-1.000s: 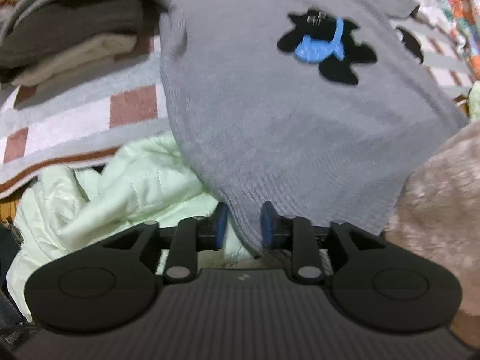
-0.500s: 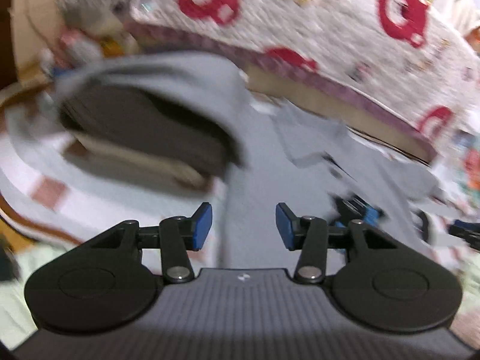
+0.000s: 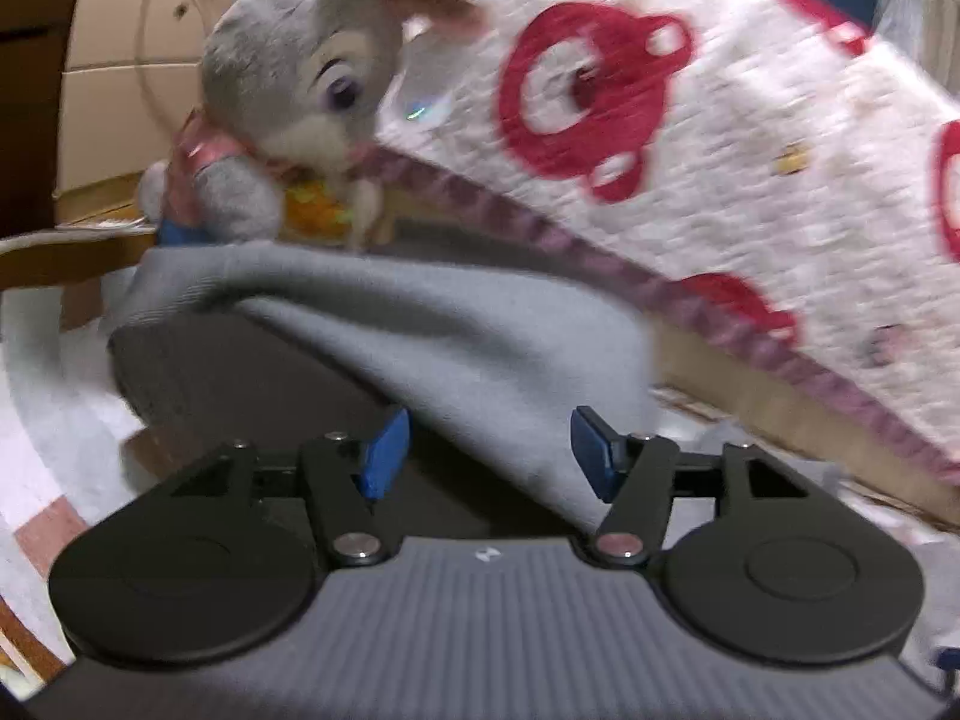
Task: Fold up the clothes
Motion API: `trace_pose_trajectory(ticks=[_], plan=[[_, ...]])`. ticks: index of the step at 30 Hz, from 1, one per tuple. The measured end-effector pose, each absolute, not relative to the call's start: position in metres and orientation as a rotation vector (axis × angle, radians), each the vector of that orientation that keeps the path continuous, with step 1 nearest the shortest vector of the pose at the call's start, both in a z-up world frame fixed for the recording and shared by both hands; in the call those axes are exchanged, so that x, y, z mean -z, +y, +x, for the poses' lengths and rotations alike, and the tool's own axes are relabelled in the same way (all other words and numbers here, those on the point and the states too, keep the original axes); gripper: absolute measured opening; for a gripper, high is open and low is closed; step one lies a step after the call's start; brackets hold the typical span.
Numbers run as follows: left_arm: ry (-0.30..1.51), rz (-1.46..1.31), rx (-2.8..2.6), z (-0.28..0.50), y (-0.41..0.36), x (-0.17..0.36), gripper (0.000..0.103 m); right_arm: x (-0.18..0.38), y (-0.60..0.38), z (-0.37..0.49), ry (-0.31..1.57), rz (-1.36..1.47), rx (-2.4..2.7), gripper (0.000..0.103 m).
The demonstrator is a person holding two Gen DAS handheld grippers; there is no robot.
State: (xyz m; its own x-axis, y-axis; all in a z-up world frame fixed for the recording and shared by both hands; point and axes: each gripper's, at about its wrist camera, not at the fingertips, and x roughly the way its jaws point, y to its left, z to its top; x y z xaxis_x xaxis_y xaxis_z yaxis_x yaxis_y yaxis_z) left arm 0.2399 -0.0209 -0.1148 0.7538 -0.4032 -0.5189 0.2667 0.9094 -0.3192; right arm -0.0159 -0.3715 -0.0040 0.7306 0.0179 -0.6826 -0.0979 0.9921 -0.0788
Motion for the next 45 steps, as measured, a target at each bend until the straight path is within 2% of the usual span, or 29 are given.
trace_pose_trajectory(ticks=[3, 9, 12, 16, 17, 18, 19, 20, 22, 24, 25, 26, 27, 30, 32, 41, 42, 43, 44, 45], plan=[[0.61, -0.326, 0.373, 0.249, -0.011, 0.125, 0.059, 0.013, -0.368, -0.014, 0.746, -0.098, -0.061, 0.063], [0.546, -0.277, 0.483, 0.245, -0.008, 0.122, 0.06, 0.035, -0.406, -0.032, 0.802, 0.058, 0.059, 0.063], [0.596, -0.43, 0.529, 0.249, 0.001, 0.125, 0.061, 0.04, -0.425, -0.033, 0.813, 0.143, 0.097, 0.062], [0.683, -0.422, 0.617, 0.236, -0.01, 0.132, 0.059, 0.028, -0.442, -0.036, 0.755, 0.308, 0.039, 0.058], [0.71, -0.397, 0.659, 0.231, -0.017, 0.134, 0.059, 0.023, -0.445, -0.037, 0.742, 0.324, 0.017, 0.045], [0.738, -0.371, 0.704, 0.227, -0.024, 0.136, 0.059, 0.02, -0.448, -0.037, 0.743, 0.294, 0.018, 0.018], [0.79, -0.334, 0.78, 0.224, -0.036, 0.139, 0.061, 0.017, -0.451, -0.036, 0.744, 0.263, 0.018, 0.008], [0.845, -0.295, 0.861, 0.222, -0.048, 0.142, 0.061, 0.017, -0.461, -0.039, 0.753, 0.264, 0.049, 0.008], [0.9, -0.205, 0.948, 0.216, -0.07, 0.147, 0.061, 0.019, -0.48, -0.045, 0.77, 0.266, 0.11, 0.01], [0.928, -0.101, 0.914, 0.213, -0.085, 0.159, 0.061, 0.021, -0.5, -0.051, 0.787, 0.268, 0.171, 0.023], [0.943, -0.049, 0.896, 0.211, -0.092, 0.165, 0.062, 0.021, -0.51, -0.055, 0.795, 0.269, 0.202, 0.032], [0.957, 0.003, 0.877, 0.21, -0.1, 0.171, 0.062, 0.022, -0.519, -0.058, 0.803, 0.27, 0.232, 0.055], [0.969, 0.029, 0.846, 0.211, -0.102, 0.176, 0.062, 0.023, -0.529, -0.061, 0.811, 0.27, 0.263, 0.067], [1.031, 0.077, 0.824, 0.211, -0.108, 0.19, 0.062, 0.037, -0.562, -0.074, 0.85, 0.35, 0.34, 0.068], [1.085, 0.1, 0.839, 0.211, -0.112, 0.197, 0.066, 0.05, -0.586, -0.088, 0.839, 0.54, 0.346, 0.068], [0.986, 0.199, 0.75, 0.22, -0.145, 0.211, 0.067, 0.094, -0.613, -0.08, 0.908, 0.576, 0.399, 0.068], [0.974, 0.21, 0.739, 0.221, -0.148, 0.212, 0.067, 0.092, -0.613, -0.078, 0.892, 0.565, 0.38, 0.049], [0.969, 0.218, 0.74, 0.221, -0.149, 0.212, 0.067, 0.089, -0.612, -0.077, 0.875, 0.554, 0.361, 0.035], [0.965, 0.226, 0.741, 0.222, -0.149, 0.211, 0.059, 0.087, -0.612, -0.075, 0.859, 0.543, 0.342, 0.015], [0.96, 0.233, 0.743, 0.222, -0.15, 0.211, 0.043, 0.085, -0.611, -0.074, 0.842, 0.532, 0.324, 0.009]])
